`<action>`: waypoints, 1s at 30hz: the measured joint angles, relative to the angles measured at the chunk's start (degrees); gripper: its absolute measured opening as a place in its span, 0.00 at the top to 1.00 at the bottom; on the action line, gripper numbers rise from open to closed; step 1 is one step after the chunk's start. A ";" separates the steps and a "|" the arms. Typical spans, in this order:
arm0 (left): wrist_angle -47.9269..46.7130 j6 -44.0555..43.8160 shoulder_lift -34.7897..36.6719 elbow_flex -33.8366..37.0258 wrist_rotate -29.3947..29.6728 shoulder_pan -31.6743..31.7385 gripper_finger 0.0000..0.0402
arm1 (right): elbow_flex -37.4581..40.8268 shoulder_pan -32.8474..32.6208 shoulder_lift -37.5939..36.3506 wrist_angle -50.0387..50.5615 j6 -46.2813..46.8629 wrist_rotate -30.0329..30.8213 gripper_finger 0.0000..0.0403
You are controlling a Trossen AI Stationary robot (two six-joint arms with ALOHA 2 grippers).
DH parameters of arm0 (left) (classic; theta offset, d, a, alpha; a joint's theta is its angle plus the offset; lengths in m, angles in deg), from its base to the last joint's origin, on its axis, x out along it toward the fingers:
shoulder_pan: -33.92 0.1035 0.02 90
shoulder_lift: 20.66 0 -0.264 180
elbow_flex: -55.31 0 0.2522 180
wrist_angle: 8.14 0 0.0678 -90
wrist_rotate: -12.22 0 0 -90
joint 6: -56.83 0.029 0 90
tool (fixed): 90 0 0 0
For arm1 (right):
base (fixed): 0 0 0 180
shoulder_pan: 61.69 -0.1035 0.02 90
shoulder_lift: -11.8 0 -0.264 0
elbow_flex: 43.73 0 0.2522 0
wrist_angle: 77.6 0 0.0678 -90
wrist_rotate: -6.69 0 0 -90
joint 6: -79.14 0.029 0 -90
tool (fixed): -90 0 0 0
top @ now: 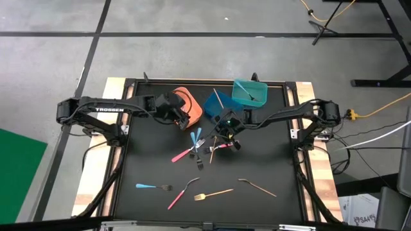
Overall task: Sort silverware by color (type)
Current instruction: Put the gold fork into the blue bin
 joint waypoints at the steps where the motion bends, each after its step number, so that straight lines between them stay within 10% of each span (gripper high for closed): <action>1: -0.01 -0.02 0.00 0.00 0.80 -0.11 0.82 | 0.00 -0.02 0.59 -0.19 -0.50 -0.01 0.62; 30: -0.31 -0.04 -0.02 0.00 3.60 -0.46 0.82 | -0.13 0.02 12.62 -0.99 -2.64 6.36 0.62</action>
